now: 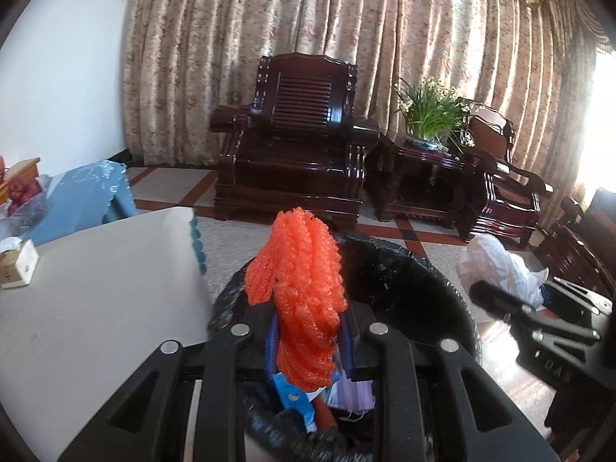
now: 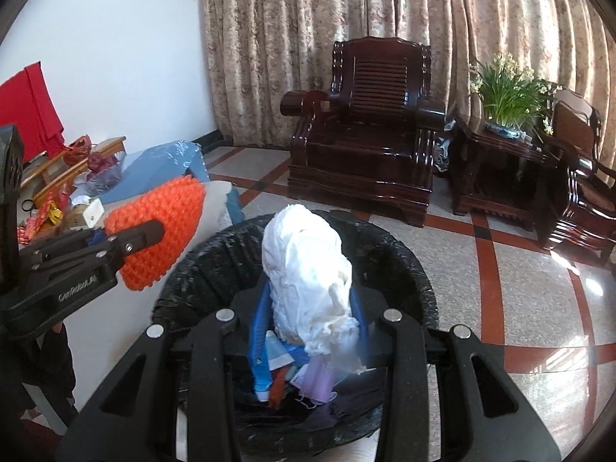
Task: Collect trash
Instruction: 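Carry the orange net and white tissue over the black bin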
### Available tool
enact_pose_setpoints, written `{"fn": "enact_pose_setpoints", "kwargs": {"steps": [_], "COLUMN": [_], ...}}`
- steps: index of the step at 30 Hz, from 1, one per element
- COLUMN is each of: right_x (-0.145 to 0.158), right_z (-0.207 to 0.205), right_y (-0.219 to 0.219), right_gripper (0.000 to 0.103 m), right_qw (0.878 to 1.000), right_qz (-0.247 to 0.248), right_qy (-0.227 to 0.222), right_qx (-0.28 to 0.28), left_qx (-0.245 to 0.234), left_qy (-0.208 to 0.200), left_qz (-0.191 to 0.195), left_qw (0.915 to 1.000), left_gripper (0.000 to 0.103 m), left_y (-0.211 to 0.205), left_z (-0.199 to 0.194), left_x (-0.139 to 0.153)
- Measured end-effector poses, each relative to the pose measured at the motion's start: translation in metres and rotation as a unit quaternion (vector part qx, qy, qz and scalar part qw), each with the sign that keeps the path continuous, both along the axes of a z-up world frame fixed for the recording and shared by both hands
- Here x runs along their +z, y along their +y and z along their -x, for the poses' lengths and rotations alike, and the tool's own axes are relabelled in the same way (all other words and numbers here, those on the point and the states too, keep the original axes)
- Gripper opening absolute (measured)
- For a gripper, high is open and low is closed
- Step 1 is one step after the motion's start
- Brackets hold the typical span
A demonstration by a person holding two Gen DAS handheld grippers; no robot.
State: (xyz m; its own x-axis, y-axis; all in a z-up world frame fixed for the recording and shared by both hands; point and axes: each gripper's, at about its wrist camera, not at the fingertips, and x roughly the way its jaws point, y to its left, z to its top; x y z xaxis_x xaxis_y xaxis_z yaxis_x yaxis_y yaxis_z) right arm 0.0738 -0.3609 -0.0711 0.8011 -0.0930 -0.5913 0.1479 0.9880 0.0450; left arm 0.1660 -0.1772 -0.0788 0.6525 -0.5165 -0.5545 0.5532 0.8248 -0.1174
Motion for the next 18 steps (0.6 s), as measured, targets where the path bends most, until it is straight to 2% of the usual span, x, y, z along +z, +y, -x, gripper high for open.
{"fn": "enact_pose_setpoints", "kwargs": {"steps": [4,18], "right_x": [-0.008,-0.032], "right_z": [-0.007,-0.028], "right_y": [-0.013,-0.031], "right_gripper": [0.035,0.036], "right_qw": [1.000,0.999], "right_qz": [-0.008,-0.020], "right_qy": [0.007,0.026], "right_qx": [-0.006,-0.014], "left_qx": [-0.007,-0.022], "left_qy": [0.010,0.026], "left_qz": [0.003,-0.030], "left_qw": [0.9999,0.9990], "left_gripper": [0.025,0.025], "left_y": [-0.016,-0.049], "left_z": [-0.011,-0.032], "left_x": [-0.009,-0.037]}}
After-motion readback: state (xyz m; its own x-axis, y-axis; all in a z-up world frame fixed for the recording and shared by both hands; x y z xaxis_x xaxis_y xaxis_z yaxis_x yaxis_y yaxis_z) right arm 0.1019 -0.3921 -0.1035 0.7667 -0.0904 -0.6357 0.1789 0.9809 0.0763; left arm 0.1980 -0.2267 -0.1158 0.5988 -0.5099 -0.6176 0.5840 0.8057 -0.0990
